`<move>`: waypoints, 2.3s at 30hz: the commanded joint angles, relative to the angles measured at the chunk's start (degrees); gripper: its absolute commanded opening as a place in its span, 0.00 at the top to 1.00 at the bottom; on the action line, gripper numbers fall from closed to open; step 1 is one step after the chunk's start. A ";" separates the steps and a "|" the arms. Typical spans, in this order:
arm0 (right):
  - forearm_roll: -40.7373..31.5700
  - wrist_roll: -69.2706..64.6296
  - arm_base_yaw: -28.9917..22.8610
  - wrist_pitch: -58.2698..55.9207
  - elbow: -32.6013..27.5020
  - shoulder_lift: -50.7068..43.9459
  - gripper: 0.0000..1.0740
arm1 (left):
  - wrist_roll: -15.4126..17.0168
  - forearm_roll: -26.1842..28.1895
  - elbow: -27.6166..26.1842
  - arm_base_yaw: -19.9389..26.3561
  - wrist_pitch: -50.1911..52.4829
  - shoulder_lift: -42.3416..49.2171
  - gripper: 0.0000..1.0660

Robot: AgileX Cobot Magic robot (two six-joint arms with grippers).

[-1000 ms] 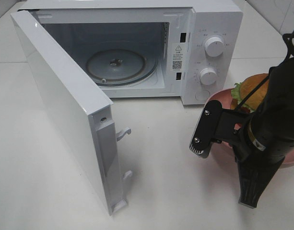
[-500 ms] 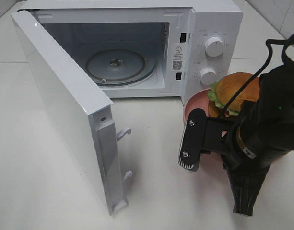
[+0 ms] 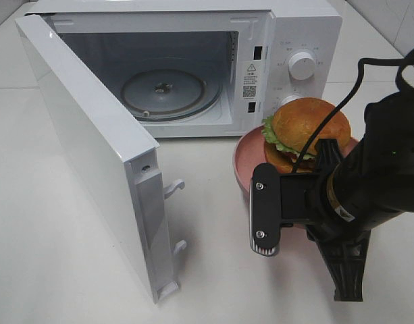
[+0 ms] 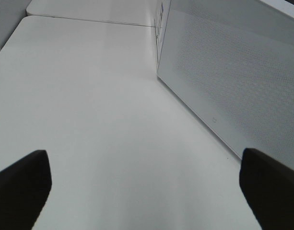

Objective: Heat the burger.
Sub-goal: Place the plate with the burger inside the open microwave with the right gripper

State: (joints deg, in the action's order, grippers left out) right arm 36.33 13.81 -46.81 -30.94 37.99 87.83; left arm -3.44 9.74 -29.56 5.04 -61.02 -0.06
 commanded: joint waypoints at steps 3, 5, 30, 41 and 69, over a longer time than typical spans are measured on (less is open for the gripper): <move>2.58 3.78 -0.06 4.98 0.06 -0.40 1.00 | 0.11 0.46 0.00 0.06 -0.23 0.06 0.06; 2.52 7.33 -0.06 7.56 0.06 -0.40 1.00 | 0.11 0.46 0.00 0.06 -0.23 0.06 0.06; -10.60 39.71 4.58 12.66 0.11 -0.40 1.00 | 0.11 0.46 0.00 0.06 -0.23 0.06 0.06; -22.23 58.84 8.82 12.66 1.66 -0.40 1.00 | 0.11 0.46 0.00 0.06 -0.23 0.06 0.06; -37.87 79.58 14.73 12.61 6.53 -0.40 1.00 | 0.11 0.46 0.00 0.06 -0.23 0.06 0.06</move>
State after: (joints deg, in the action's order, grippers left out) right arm -1.95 92.70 -32.26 -21.77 43.49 87.83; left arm -3.44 9.74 -29.56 5.04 -61.02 -0.06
